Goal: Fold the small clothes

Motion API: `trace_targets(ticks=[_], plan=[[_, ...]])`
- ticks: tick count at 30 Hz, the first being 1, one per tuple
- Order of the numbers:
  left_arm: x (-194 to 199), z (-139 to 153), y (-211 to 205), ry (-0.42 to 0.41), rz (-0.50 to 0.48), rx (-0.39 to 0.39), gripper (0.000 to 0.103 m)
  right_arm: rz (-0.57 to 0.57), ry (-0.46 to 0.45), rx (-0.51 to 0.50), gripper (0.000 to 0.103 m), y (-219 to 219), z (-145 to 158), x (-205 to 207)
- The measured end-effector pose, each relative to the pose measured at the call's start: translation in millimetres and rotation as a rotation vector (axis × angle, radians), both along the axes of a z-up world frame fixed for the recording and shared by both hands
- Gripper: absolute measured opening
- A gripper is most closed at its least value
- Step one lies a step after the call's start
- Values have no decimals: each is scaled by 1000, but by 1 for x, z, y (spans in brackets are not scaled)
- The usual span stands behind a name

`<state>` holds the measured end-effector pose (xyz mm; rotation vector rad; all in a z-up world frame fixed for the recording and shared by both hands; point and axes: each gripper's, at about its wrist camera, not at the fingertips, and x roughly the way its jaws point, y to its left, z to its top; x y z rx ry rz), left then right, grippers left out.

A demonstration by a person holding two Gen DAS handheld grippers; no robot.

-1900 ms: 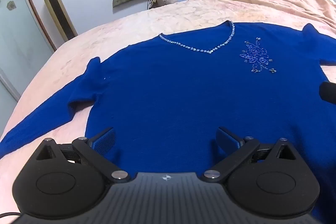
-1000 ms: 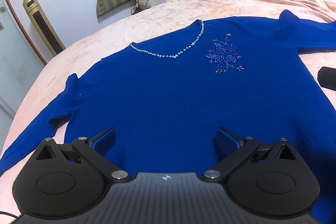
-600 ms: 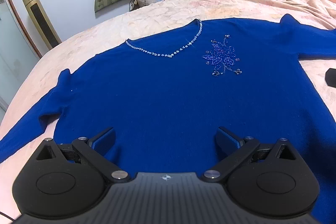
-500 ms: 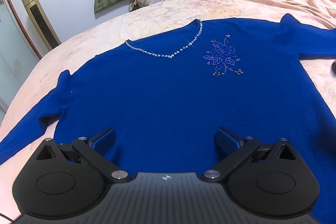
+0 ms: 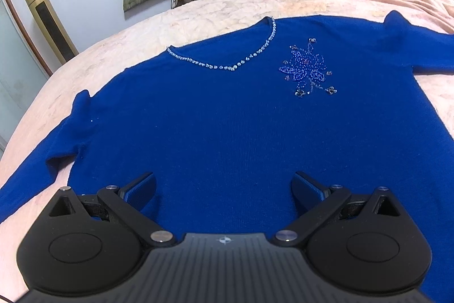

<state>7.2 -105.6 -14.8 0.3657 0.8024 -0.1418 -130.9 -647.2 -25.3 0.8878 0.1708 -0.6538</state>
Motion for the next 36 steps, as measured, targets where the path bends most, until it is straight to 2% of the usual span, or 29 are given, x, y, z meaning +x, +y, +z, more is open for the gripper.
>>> trace_targets(ticks=[2, 4, 6, 10, 15, 18, 24, 26, 27, 30, 32, 36], plan=[[0, -1, 0, -3, -2, 7, 103, -32, -42, 53, 71, -30, -11, -4], [1, -1, -1, -7, -5, 14, 103, -65, -26, 88, 68, -44, -22, -2], [2, -1, -1, -9, -5, 20, 103, -60, -26, 127, 63, -50, -34, -1], [2, -1, 0, -6, -6, 22, 103, -65, -45, 138, 64, -57, -45, -1], [3, 0, -1, -3, -7, 24, 103, 3, -68, 160, 61, -47, -32, 4], [3, 0, -3, -9, -13, 34, 103, 21, -20, 153, 60, -47, -31, 13], [5, 1, -2, -2, -6, 32, 103, 72, -34, 144, 60, -46, -23, 33], [6, 1, -1, 1, -7, 33, 103, 106, -43, 129, 47, -44, -17, 42], [6, 1, -2, 0, -9, 35, 103, 102, -41, 128, 45, -44, -16, 43], [6, 0, -1, 0, -7, 32, 103, 48, -13, 128, 33, -51, -17, 46], [7, 0, 0, 5, -4, 26, 103, 9, 15, 132, 11, -56, -21, 47], [8, 1, 3, 3, -1, 23, 103, -20, 16, 117, 9, -53, -21, 42]])
